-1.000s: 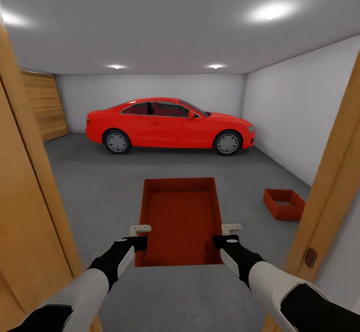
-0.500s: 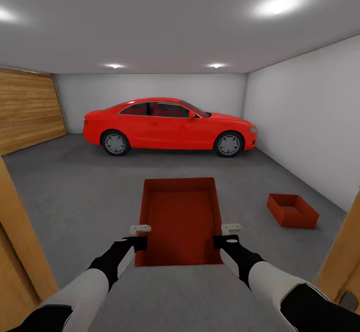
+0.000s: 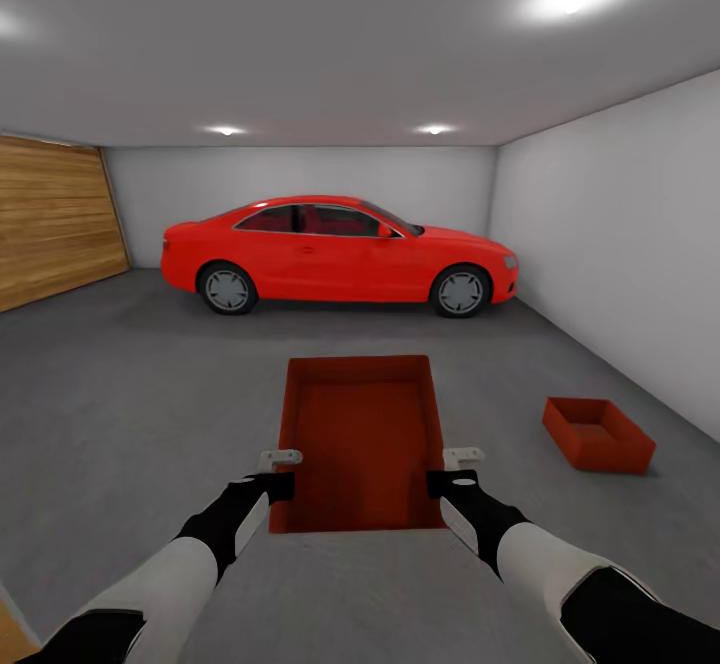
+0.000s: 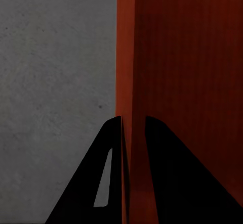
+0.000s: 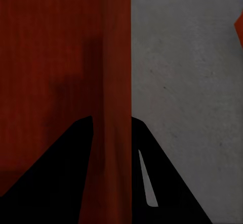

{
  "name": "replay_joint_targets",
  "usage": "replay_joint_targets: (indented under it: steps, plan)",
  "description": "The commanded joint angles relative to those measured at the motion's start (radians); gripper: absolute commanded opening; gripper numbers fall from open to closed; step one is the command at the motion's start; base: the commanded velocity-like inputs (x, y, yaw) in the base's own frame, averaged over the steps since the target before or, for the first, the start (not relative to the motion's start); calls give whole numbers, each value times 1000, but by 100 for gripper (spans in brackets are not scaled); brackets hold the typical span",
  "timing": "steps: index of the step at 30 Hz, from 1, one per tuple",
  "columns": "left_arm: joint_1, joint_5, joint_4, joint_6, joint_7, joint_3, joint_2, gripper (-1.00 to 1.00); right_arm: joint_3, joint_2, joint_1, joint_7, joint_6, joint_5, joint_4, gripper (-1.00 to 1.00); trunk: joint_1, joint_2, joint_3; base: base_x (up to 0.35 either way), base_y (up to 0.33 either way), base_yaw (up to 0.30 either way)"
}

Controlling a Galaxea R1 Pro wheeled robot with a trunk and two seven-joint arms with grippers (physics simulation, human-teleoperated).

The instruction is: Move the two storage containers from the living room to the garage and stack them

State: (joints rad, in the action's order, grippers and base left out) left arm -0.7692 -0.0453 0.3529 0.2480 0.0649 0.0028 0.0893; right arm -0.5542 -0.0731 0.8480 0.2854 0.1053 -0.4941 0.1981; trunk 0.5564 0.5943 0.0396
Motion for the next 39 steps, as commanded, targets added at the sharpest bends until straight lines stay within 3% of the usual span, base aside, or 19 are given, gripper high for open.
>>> replay_joint_targets:
  steps: [1, 39]
  plan:
    - [-1, -4, 5, -9, 9, -9, 1, -100, -30, -4, 0, -20, 7, -37, 0, -100, 1, 2, 2, 321, 0, 0]
    - [-1, -4, 5, -9, 9, -8, 1, -100, -30, -2, 0, -20, 7, -37, 0, -100, 1, 2, 2, 321, 0, 0]
